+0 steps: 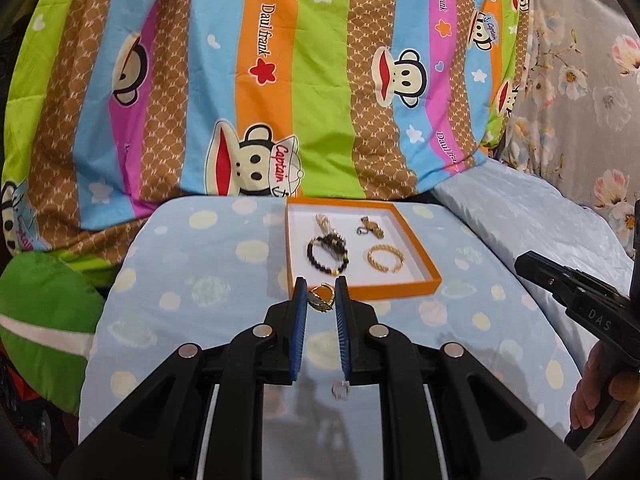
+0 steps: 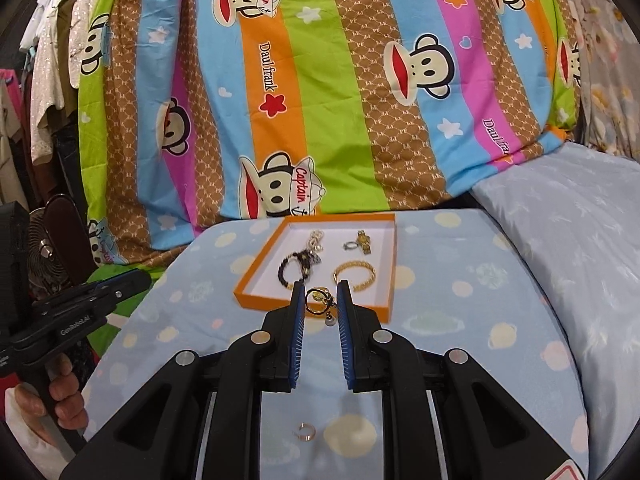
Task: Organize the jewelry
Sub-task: 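Carry both gold hoop earrings into the orange box and open both tools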
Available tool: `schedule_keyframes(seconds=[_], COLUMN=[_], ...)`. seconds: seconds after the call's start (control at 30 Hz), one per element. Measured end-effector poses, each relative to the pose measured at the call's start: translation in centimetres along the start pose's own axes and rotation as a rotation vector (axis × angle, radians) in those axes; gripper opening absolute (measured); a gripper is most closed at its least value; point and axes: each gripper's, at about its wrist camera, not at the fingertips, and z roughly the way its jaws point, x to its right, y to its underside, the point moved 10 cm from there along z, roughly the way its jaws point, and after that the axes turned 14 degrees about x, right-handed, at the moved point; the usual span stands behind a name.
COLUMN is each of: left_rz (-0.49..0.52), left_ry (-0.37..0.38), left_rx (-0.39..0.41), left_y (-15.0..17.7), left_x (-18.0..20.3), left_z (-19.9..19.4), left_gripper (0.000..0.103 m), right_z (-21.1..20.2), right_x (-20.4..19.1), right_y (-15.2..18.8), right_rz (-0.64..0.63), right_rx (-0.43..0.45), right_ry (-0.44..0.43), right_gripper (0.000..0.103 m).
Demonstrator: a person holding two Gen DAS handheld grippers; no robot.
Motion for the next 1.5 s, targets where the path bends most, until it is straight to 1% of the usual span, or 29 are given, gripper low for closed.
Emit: schedule_keyframes(seconds=[0.13,0.33,0.5,0.7,0.83,1.0,1.27,1.43,1.5], left_rz=[0.015,0.023,0.014,-0.008,-0.014,-0.02,-0.019,-0.013,-0.018], left_ry=[-0.003,-0.001,0.006,-0.005,-0.014,-0.02,-0.025,-0.027,-0.032], left_rx=[-0.005,-0.037,-0.082,-0.147,-0.179,-0.193,-0.206,-0.202,-0.198], left_y=[-0.9,-0.9,0.2,2.5,3.8,4.4,5.0,5.0,4.9], left_x=[0.3,1.1,1.6,1.2,0.6,0.1,0.0,0.0,0.0], left_z=[3.1,8.0,12.0,15.9,17.2,17.9,18.4,18.3,18.1], left_gripper=[0.013,0.013,0.013,0.013,0.013,0.013,0.014,0.014,0.022], right_z=[3.0,8.0,11.8,15.2,16.5,17.2,17.6,17.4,17.2], right_x=[0.3,0.8,0.8,0.9,1.1,1.3,1.1,1.0,1.0], right_y=[-0.8,-0.4,1.3,4.1,5.5,6.6,7.4,7.1,6.9], right_rz=[0.014,0.08,0.097,0.096,0.101,0.089,0.071,0.063,0.063], right_rx=[-0.013,-0.068,-0.126,-0.191,-0.223,-0.242,-0.261,-0.247,-0.239], right_ry=[-0.01,-0.038,-0.039,-0.03,-0.025,-0.012,-0.013,-0.011,-0.011], right_gripper=[0.015,0.015,0.015,0.015,0.015,0.015,0.016,0.018,0.019])
